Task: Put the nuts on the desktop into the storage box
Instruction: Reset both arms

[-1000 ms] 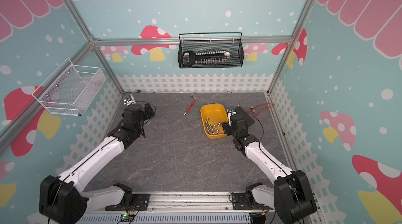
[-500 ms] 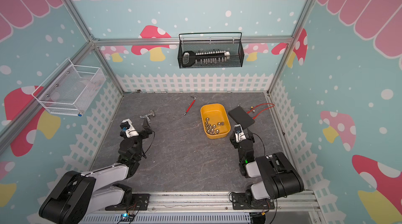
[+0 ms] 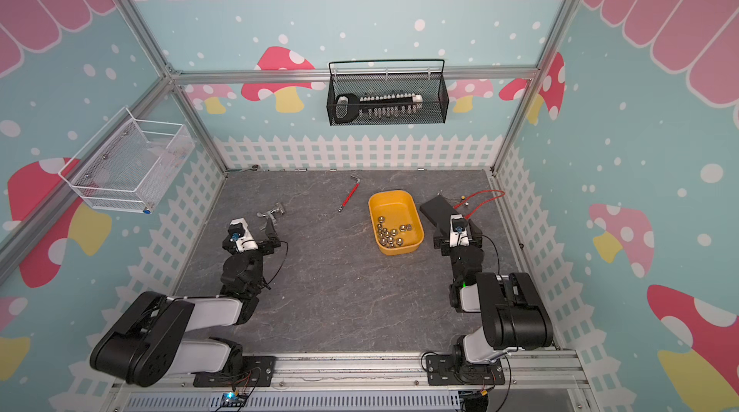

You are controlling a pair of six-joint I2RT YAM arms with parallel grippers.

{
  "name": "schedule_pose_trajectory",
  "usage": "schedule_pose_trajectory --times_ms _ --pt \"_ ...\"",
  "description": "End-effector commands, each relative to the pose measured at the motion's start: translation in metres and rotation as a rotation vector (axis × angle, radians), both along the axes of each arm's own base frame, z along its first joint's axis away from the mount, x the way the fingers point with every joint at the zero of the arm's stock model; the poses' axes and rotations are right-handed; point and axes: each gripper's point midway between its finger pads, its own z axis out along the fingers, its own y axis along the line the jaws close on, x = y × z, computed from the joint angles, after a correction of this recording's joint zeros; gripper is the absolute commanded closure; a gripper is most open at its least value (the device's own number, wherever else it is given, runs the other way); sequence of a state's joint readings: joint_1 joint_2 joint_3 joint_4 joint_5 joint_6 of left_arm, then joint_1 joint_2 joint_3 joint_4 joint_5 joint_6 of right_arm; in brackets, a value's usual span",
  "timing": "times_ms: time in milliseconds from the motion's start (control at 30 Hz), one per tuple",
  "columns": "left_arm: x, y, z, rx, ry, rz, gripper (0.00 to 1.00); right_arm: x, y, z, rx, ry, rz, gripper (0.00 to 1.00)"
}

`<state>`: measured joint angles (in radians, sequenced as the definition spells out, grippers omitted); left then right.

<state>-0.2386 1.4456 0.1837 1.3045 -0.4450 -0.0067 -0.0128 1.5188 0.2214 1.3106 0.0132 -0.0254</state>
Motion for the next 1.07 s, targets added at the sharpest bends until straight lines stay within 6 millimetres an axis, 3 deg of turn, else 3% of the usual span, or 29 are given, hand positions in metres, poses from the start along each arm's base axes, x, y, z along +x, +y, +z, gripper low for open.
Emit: schedule_pose_trajectory --times_ms 0,167,300,1033 --pt "0.008 -0.004 0.001 0.025 -0.004 -0.031 0.01 -0.001 0.005 -0.007 0.027 0.022 0.030 0.01" --pt "0.032 0.005 -0.017 -0.068 0.089 -0.154 0.01 -0.002 0.004 -0.008 0.025 0.029 0.027 0.01" --pt "0.022 -0.006 -0.016 -0.039 0.039 -0.223 0.01 -0.001 0.004 -0.007 0.026 0.029 0.027 0.01" --pt "0.022 -0.004 -0.018 -0.050 0.054 -0.218 0.01 -0.001 0.005 -0.008 0.027 0.031 0.028 0.01"
